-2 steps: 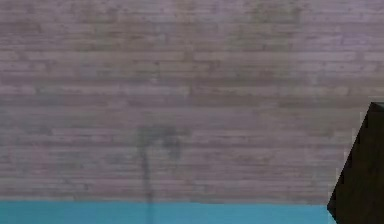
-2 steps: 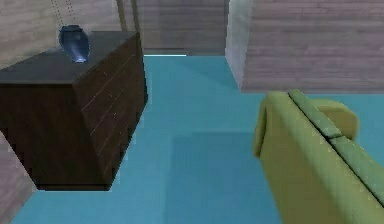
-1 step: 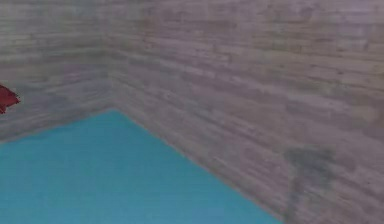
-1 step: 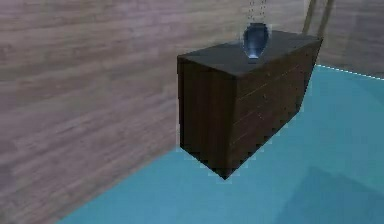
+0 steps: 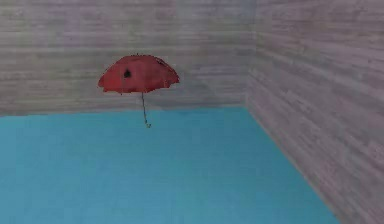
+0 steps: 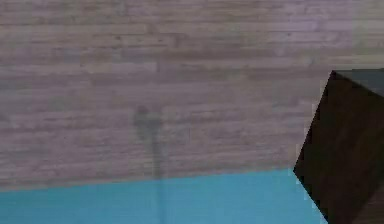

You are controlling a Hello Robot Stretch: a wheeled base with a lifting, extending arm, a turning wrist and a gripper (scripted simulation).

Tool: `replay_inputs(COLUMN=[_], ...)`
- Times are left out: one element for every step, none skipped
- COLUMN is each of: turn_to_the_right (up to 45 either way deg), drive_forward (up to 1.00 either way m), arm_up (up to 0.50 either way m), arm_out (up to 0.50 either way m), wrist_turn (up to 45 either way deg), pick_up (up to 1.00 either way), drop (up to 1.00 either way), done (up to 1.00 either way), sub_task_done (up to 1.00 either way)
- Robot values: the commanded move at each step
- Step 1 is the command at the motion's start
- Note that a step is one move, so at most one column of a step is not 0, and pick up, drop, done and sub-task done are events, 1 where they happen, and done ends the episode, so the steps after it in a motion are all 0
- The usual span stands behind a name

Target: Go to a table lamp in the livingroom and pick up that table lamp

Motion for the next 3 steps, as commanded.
replay_inputs(turn_to_the_right=[0.0, -45.0, -6.0], drive_forward=[0.65, 0.0, 0.0], arm_up=[0.0, 0.0, 0.0], arm_out=[0.0, 0.0, 0.0], wrist_turn=[0.0, 0.0, 0.0], pick_up=[0.0, 0.0, 0.0], drop=[0.0, 0.0, 0.0], done=[0.0, 0.0, 0.0], sub_task_done=[0.0, 0.0, 0.0])
